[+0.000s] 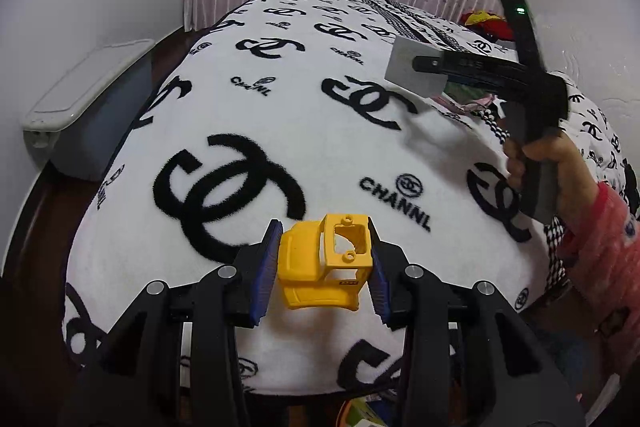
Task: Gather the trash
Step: 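Grasp the yellow toy piece with the left tool while the right tool grasps the white box, then lower the yellow toy and white box into the orange bin and release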
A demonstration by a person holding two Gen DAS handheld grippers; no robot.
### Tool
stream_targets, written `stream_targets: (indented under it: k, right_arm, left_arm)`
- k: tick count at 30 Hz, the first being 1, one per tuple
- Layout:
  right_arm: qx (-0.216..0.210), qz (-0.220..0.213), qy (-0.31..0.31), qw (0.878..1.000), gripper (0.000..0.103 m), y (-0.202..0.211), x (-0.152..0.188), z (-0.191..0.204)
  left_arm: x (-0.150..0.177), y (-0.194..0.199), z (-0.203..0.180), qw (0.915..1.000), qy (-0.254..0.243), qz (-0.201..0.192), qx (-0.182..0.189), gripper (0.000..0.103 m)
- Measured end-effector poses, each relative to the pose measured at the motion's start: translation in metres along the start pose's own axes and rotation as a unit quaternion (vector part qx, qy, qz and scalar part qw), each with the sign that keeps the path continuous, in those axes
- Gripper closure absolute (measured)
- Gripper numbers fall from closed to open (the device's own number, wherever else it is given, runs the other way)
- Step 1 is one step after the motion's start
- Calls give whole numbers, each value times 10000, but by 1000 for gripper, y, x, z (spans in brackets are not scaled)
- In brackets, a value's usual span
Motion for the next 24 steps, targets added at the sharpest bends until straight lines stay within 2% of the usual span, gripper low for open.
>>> stream_targets:
  k: [6,11,15,19,24]
  right_arm:
    - [6,-48,83,10000,42,62,30,11]
    - [43,19,99,9999,42,124,78,20]
    - [83,119,148,9998,42,165,123,27]
    - [7,280,65,9996,42,198,176,33]
    - [-16,662,-27,9978,42,214,244,36]
  left_arm:
    - [9,15,-15,9999,-154,-37,38,64]
    - [28,29,-35,9992,-353,16,162,64]
    - [55,38,-54,9976,-588,172,324,64]
    - [94,37,-73,9945,-777,489,509,64]
    - [146,26,-90,9889,-962,948,626,64]
Point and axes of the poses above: each gripper's, at about its wrist camera, not at the fingertips, and y roughly against the way its jaws point, z to its left, x to its underside, the point moved 8 cm from there along -y, roughly the way its jaws point
